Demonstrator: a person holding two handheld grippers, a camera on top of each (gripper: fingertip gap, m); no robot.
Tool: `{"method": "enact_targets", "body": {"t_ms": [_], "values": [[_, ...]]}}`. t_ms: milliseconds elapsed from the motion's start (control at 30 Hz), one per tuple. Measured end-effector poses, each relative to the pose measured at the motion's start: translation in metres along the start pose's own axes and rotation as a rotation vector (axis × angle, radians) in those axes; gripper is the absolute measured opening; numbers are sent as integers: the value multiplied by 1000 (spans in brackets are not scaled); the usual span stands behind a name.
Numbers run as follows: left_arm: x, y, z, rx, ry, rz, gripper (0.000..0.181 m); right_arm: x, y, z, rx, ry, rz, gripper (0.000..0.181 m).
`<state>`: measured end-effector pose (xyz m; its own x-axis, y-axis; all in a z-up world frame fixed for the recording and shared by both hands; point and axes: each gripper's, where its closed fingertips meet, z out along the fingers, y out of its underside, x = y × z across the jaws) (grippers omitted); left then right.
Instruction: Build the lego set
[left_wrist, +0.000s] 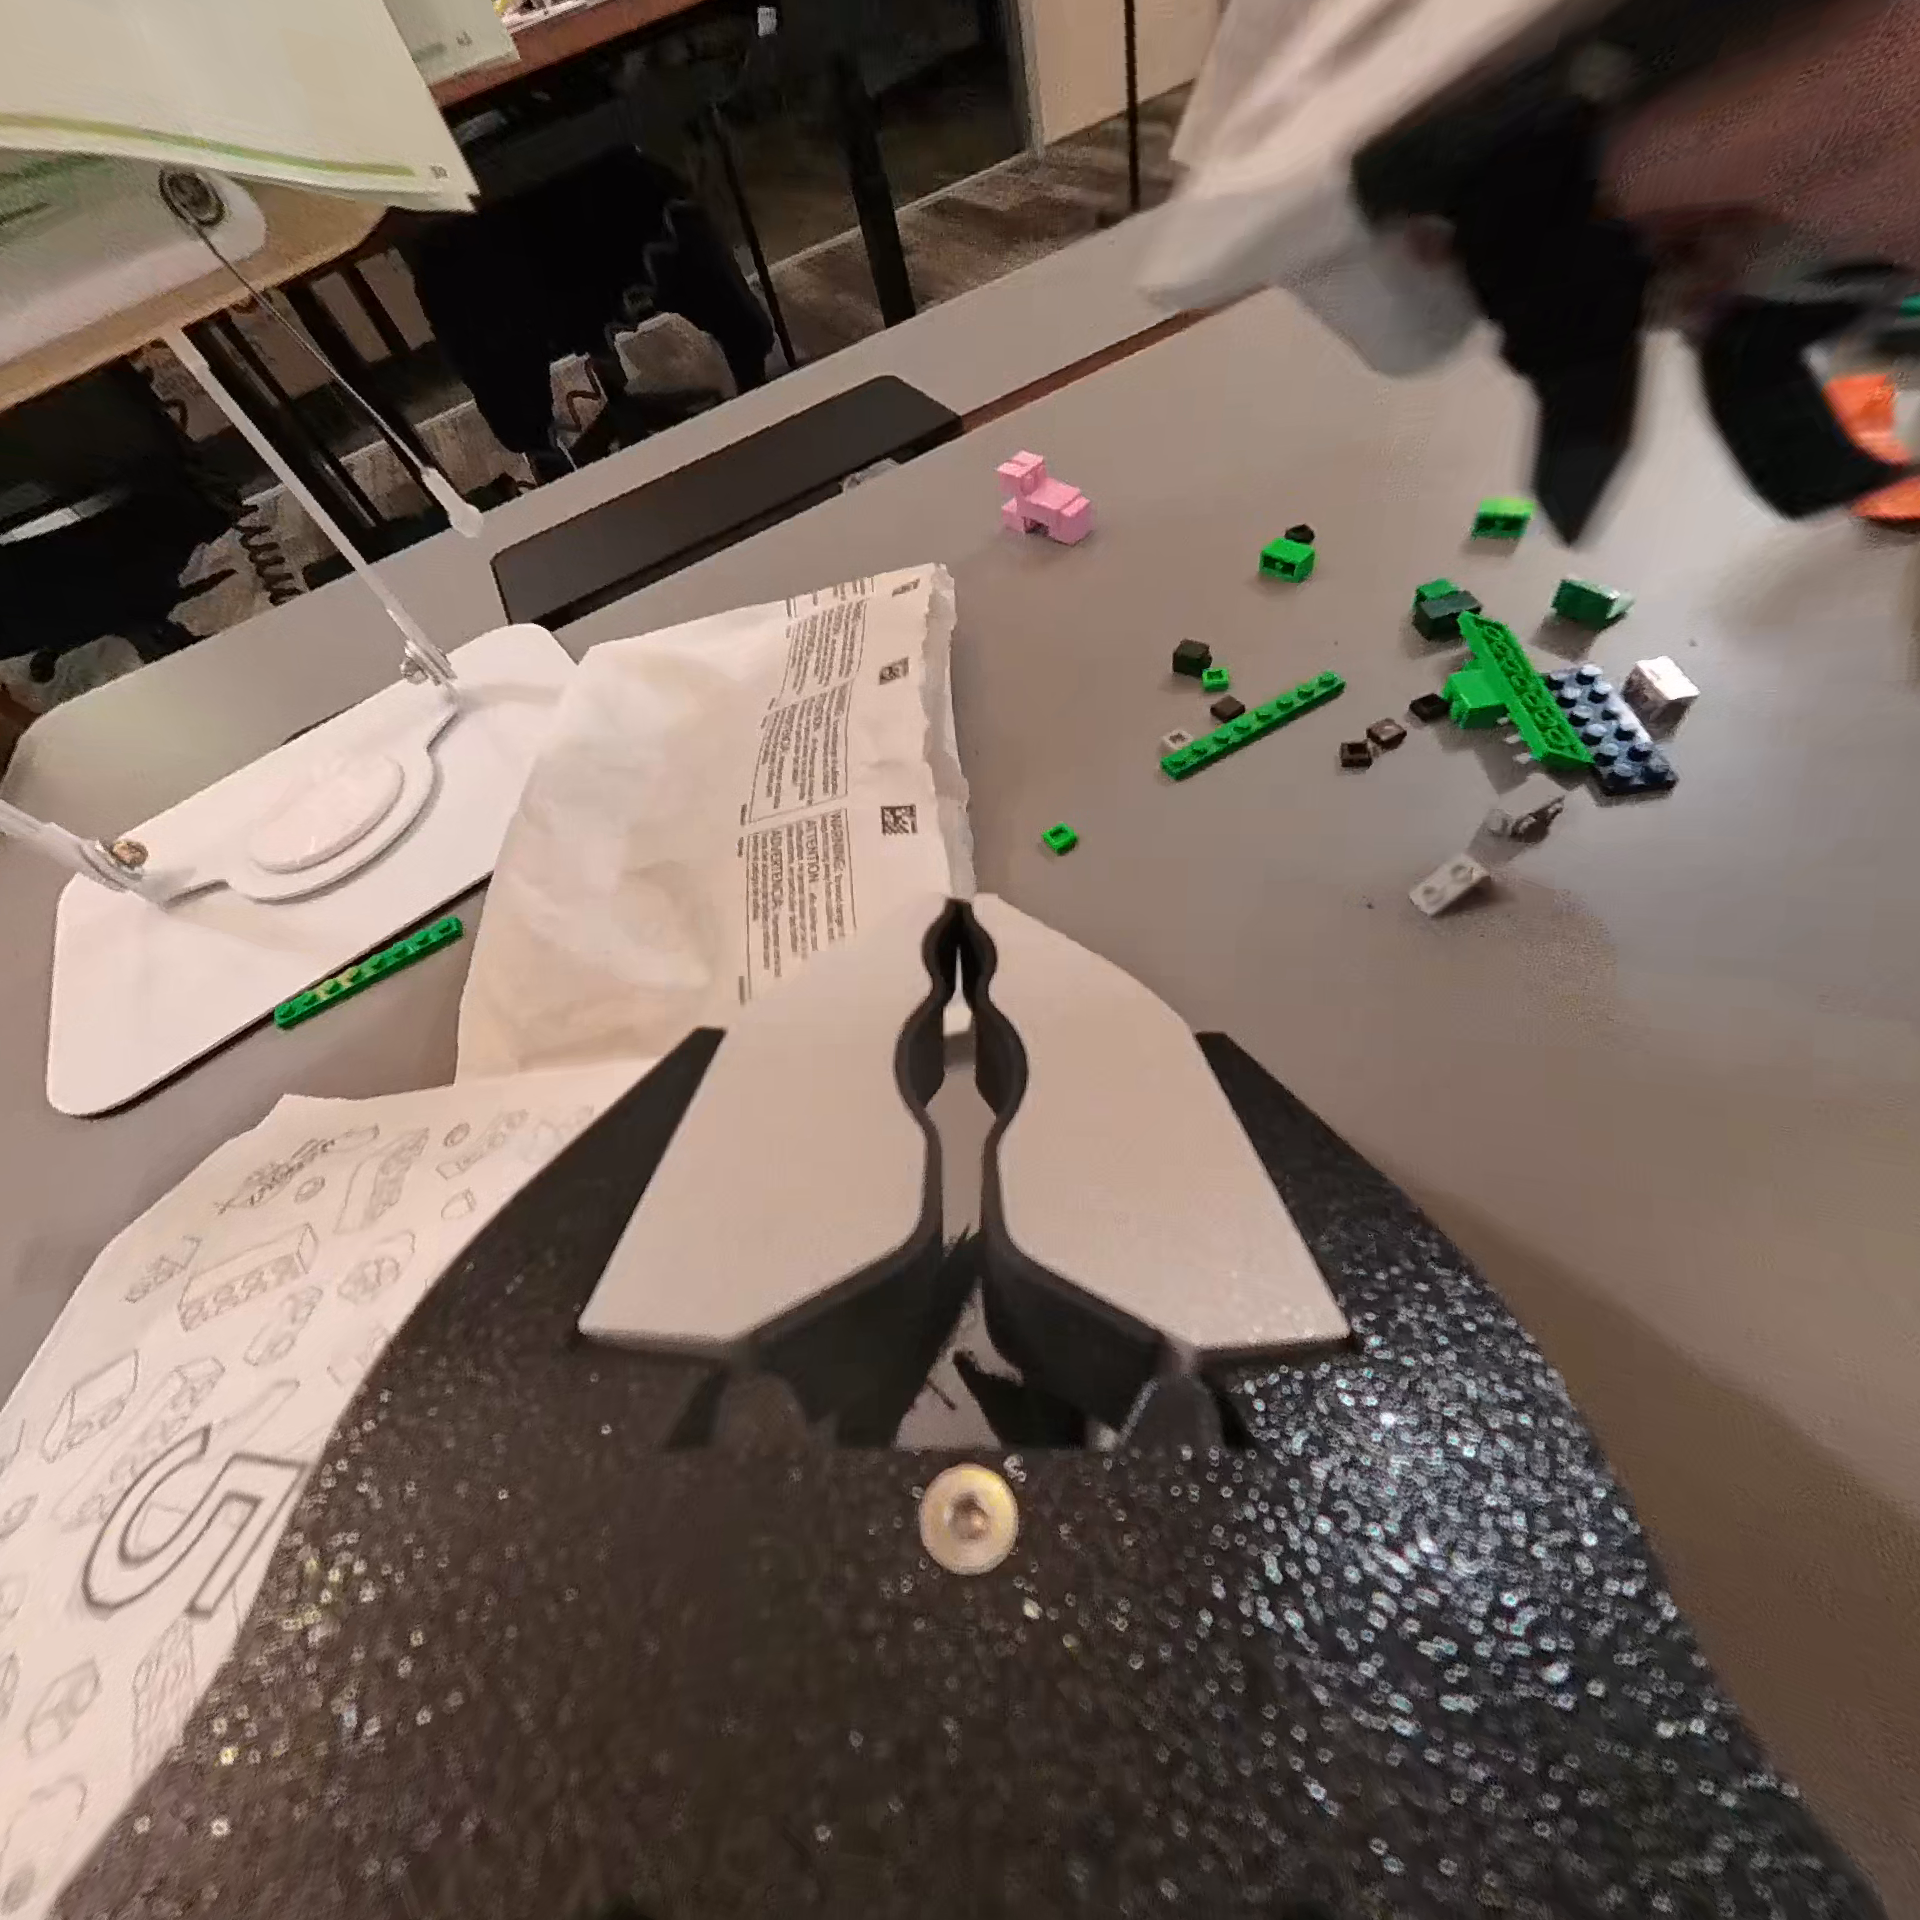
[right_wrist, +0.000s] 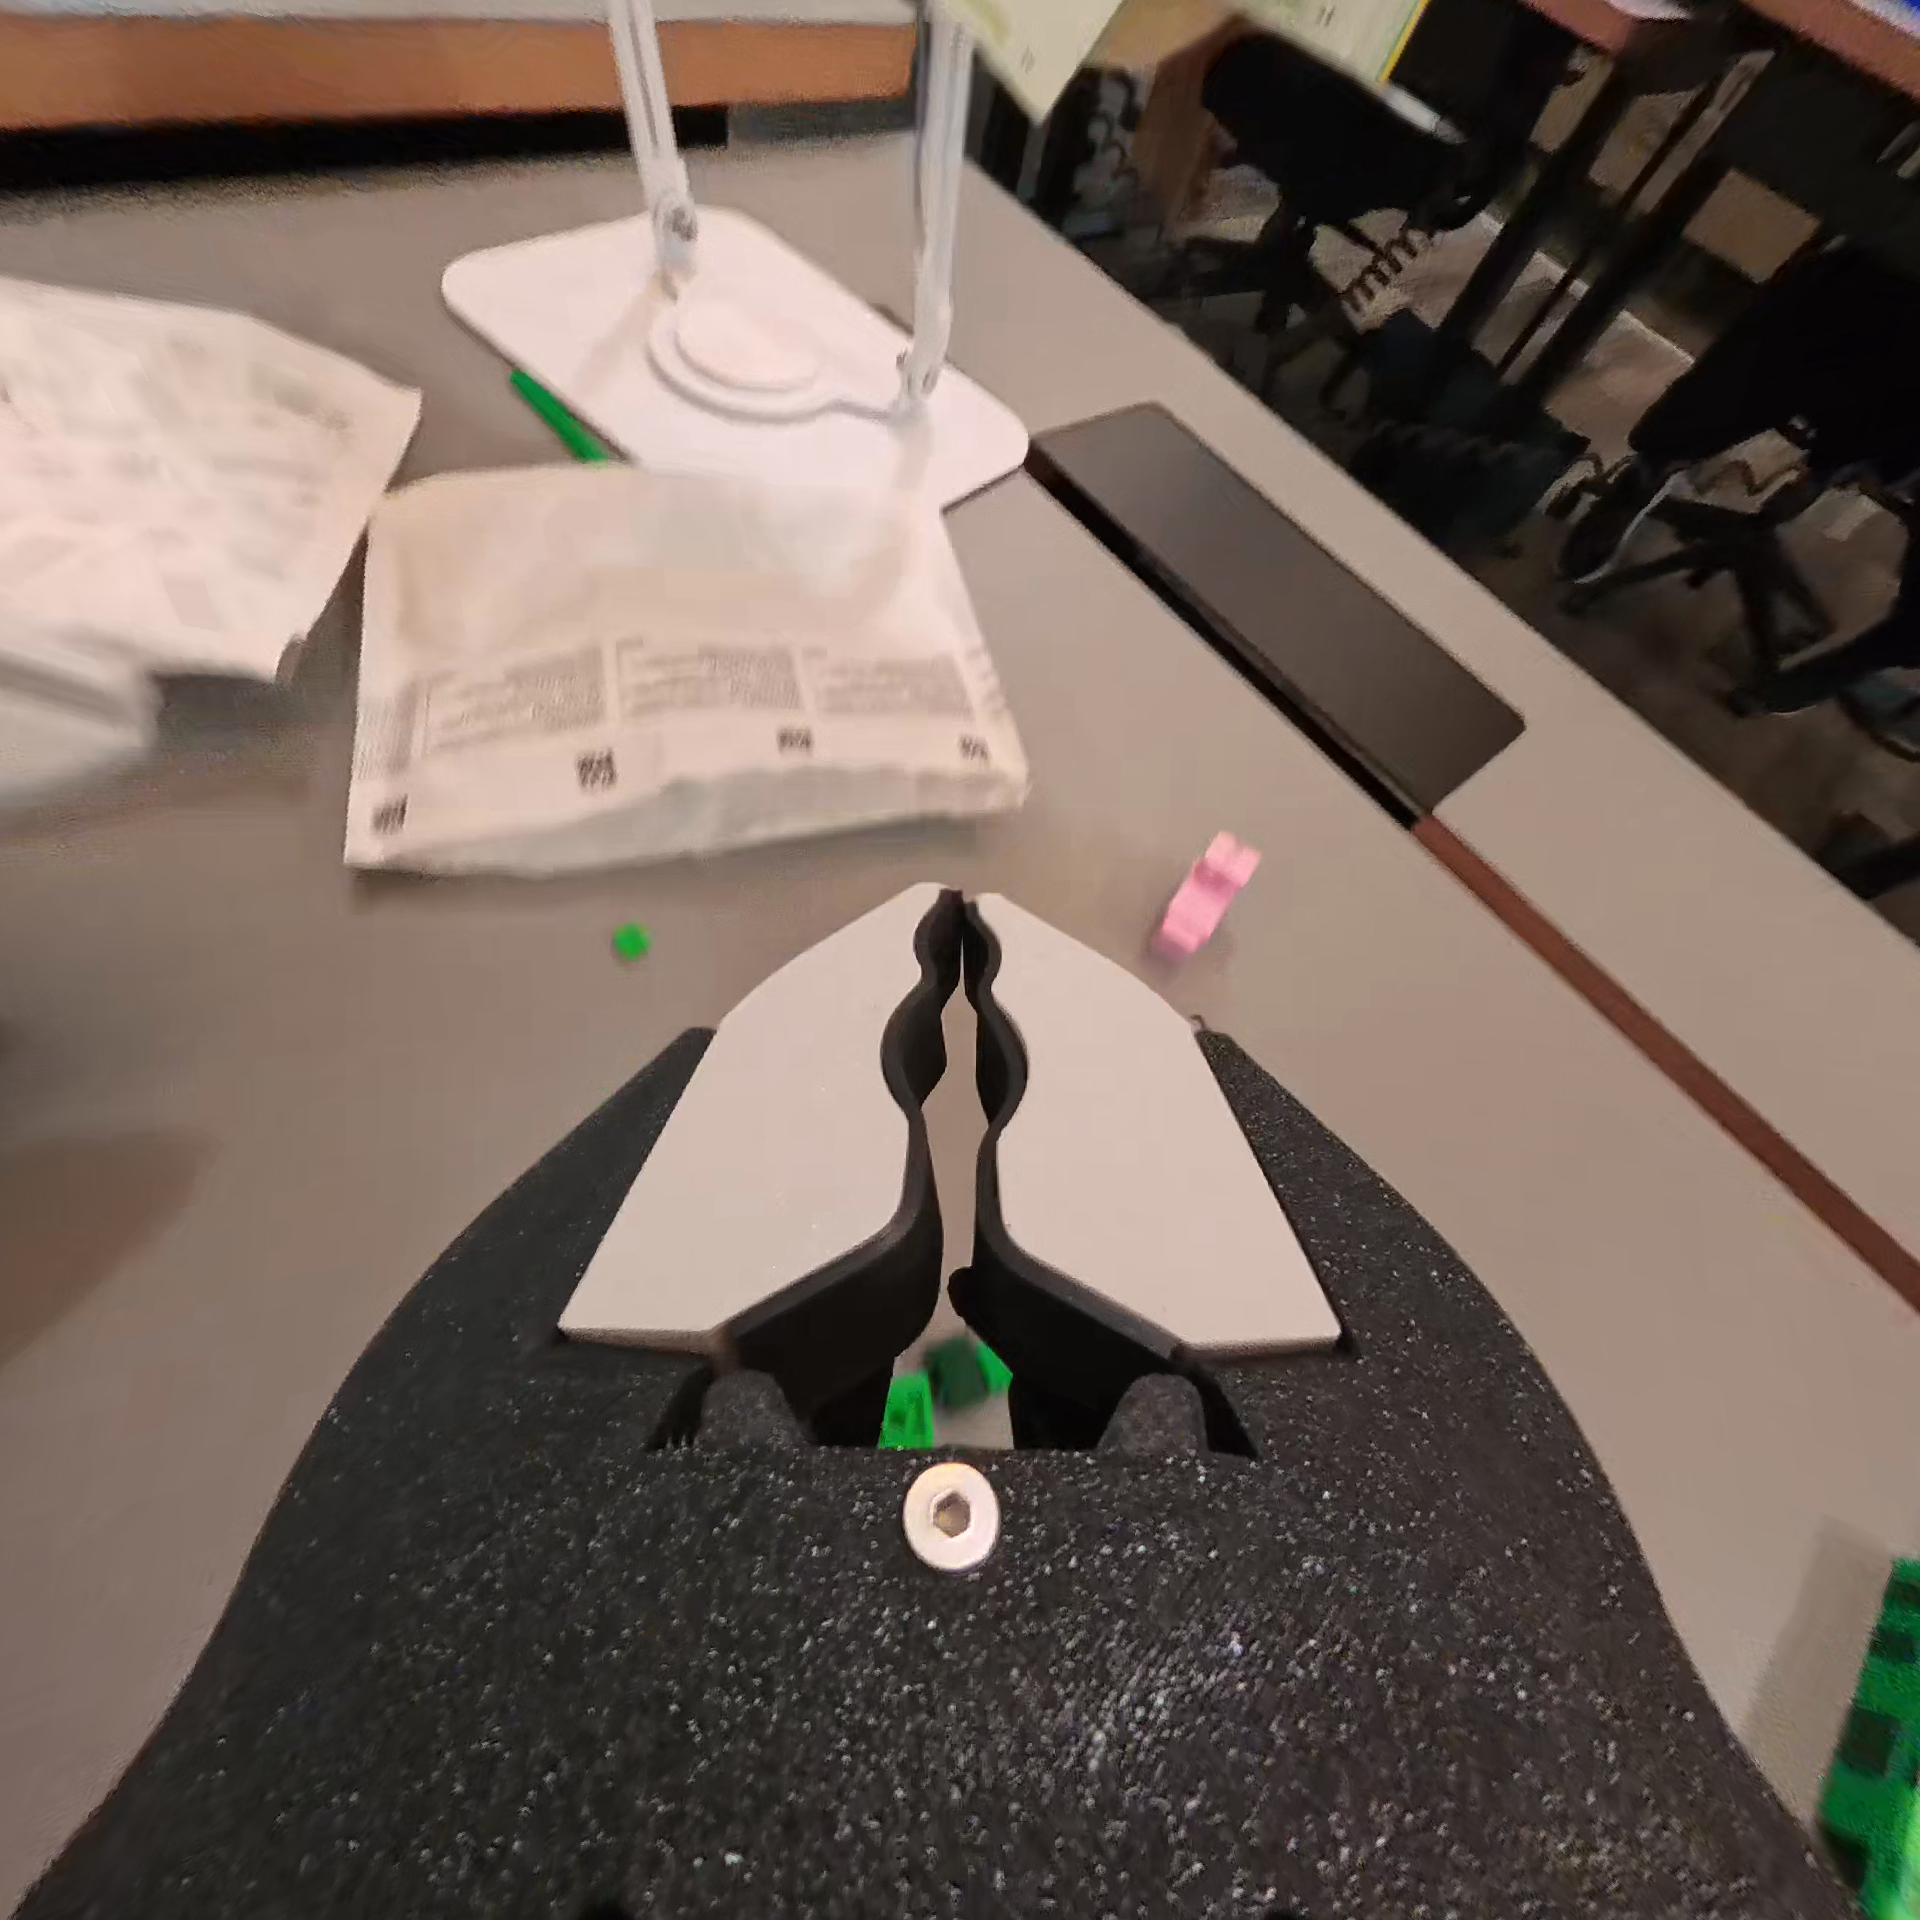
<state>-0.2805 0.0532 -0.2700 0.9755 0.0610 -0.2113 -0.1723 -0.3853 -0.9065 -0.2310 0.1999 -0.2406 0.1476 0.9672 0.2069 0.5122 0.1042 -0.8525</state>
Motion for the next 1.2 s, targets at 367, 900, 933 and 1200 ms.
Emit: {"method": "enact_targets", "body": {"t_ms": [367, 900, 933, 1200], "values": [[-28, -49, 29, 271, 17, -65, 0, -55, 79, 7, -273, -419, -256, 26], [-13, -41, 24, 280, 122, -75, 0, -40, 93, 33, -615, -521, -498, 7], [-12, -40, 25, 274, 130, -78, 0, -33, 95, 32, -629, -498, -487, 7], [-17, -36, 27, 254, 130, -111, 0, 29, 122, 9, -716, -323, -329, 8]]}}
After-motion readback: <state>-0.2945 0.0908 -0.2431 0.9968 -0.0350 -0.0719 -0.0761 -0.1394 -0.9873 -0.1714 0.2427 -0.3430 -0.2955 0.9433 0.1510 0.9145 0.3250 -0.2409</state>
